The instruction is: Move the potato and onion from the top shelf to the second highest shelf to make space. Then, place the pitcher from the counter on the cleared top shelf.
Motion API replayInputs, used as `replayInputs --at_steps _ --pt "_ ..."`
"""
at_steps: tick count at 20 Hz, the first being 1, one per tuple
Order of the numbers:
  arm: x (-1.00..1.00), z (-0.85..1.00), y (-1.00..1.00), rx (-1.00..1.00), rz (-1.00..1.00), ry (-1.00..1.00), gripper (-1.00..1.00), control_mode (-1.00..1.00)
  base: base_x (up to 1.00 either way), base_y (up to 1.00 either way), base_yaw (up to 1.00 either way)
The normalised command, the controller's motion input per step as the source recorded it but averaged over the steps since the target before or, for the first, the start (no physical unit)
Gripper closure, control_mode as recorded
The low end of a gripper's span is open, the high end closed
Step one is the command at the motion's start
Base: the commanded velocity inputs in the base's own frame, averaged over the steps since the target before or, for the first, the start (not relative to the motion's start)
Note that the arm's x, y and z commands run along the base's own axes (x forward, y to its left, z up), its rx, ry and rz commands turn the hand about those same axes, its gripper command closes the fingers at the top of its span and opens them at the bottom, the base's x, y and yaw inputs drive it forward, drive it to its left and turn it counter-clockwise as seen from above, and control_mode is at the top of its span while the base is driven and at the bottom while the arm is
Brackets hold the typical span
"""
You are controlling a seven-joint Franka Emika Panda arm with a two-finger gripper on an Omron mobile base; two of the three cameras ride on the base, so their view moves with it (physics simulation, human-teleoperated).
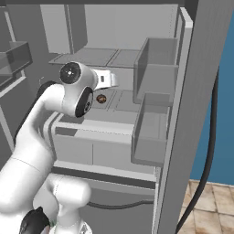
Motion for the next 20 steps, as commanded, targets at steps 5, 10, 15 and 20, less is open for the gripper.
replayInputs --at_steps 5,10,15,20 --pt "-0.36 -0.89 0.00 0.00 0.00 0.04 1.00 -1.00 0.00 0.00 0.00" --pt "0.03 -0.68 0.00 0.00 0.00 0.07 1.00 -1.00 0.00 0.00 0.00" --pt "0.31 -0.49 0.00 0.00 0.00 0.03 1.00 -1.00 0.00 0.00 0.00" --pt "0.52 -0.03 -0.04 0.04 0.00 0.06 1.00 -1.00 0.00 0.00 0.00"
